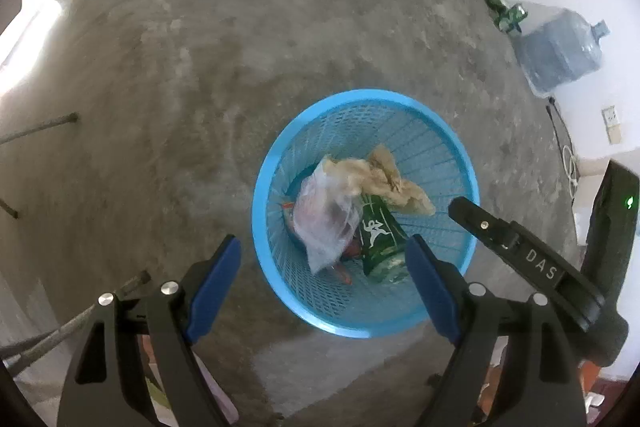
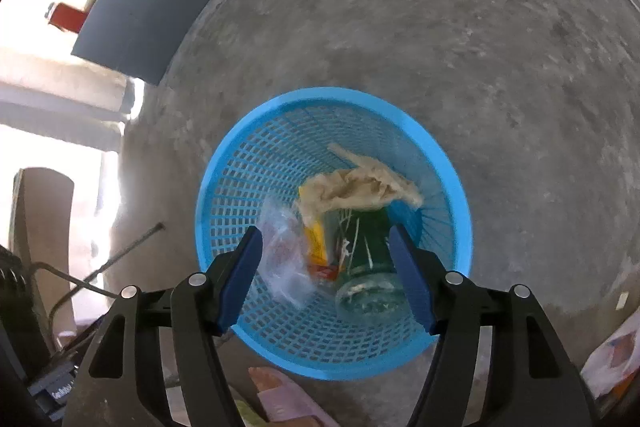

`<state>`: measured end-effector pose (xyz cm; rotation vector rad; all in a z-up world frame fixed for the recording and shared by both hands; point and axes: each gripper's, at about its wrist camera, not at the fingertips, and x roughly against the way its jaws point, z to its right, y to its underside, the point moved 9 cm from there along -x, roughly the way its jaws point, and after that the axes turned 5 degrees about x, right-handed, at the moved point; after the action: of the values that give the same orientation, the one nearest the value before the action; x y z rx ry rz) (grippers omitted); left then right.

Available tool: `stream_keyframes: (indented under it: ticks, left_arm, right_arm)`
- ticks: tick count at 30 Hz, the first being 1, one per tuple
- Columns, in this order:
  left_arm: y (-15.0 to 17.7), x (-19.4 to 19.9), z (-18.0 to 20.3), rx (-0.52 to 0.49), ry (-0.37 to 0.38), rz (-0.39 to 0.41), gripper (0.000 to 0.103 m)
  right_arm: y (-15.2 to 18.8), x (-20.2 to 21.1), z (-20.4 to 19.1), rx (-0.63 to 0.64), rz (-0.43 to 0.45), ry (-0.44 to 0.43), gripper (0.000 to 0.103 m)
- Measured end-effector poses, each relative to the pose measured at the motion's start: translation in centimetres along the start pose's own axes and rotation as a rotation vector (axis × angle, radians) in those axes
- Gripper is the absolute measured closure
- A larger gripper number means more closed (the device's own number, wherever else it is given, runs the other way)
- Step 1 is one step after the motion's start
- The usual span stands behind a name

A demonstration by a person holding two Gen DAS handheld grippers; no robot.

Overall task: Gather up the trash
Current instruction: 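Move both tools back over the table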

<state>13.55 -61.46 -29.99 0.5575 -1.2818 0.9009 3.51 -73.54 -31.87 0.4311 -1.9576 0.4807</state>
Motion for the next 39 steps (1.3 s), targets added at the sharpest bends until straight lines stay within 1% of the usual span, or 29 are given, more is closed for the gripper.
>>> stream_keyframes:
  ticks: [5, 9, 13, 15, 18, 20, 22, 25, 26, 28, 30, 32, 35, 37, 39]
  left_arm:
    - [0.0, 3.0, 0.4, 0.009, 0.037, 0.052, 0.021]
    - [0.7, 7.0, 1.4, -0.007, 0.092, 0.106, 0.021]
    - [2.7, 13.4, 2.5, -0.072, 0.185, 0.191, 0.021]
    - [4.1, 16.6, 2.8, -0.106, 0.228, 0.229, 0.021]
    - [6.8, 22.5, 2.0, -0.165, 0.276, 0.303, 0.017]
    - [8.3, 25.8, 1.0, -0.199, 0.278, 0.361, 0.015]
    - [9.6, 28.8, -0.8, -0.215, 0.278, 0.417, 0.013]
    - [11.6, 32.5, -5.4, -0.199, 0.257, 0.482, 0.011]
    - [12.0, 33.3, -7.0, -0.182, 0.243, 0.503, 0.011]
    - [13.0, 35.2, -10.9, -0.131, 0.211, 0.555, 0.011]
    - [14.0, 37.1, -15.8, -0.056, 0.172, 0.618, 0.010]
    - [14.7, 38.3, -19.7, 0.001, 0.142, 0.658, 0.009]
    - [15.4, 39.8, -25.8, 0.095, 0.093, 0.698, 0.008]
    - [15.3, 40.0, -28.3, 0.141, 0.089, 0.694, 0.007]
    - [14.6, 39.6, -30.7, 0.188, 0.107, 0.662, 0.006]
  right_arm:
    - [0.2, 2.7, 0.5, -0.024, 0.042, -0.011, 0.040]
    - [0.5, 6.6, 0.3, -0.020, 0.107, -0.031, 0.040]
    - [1.7, 11.0, -0.6, 0.005, 0.177, -0.048, 0.040]
    - [2.9, 13.7, -1.2, 0.028, 0.211, -0.055, 0.039]
    - [4.7, 16.5, -2.5, 0.059, 0.233, -0.050, 0.036]
    - [5.9, 18.5, -4.0, 0.091, 0.248, -0.055, 0.032]
    - [7.1, 20.4, -6.1, 0.131, 0.267, -0.082, 0.028]
    - [8.6, 22.8, -10.0, 0.196, 0.292, -0.125, 0.026]
    - [8.9, 23.2, -11.1, 0.211, 0.298, -0.140, 0.025]
    - [9.9, 24.2, -14.7, 0.262, 0.304, -0.199, 0.024]
    - [10.7, 24.6, -18.0, 0.305, 0.301, -0.239, 0.023]
    - [11.8, 24.3, -21.4, 0.354, 0.289, -0.283, 0.022]
    - [14.4, 22.3, -27.3, 0.429, 0.234, -0.352, 0.022]
    - [16.1, 20.2, -30.8, 0.446, 0.176, -0.424, 0.022]
    - [17.5, 18.2, -33.7, 0.437, 0.108, -0.498, 0.022]
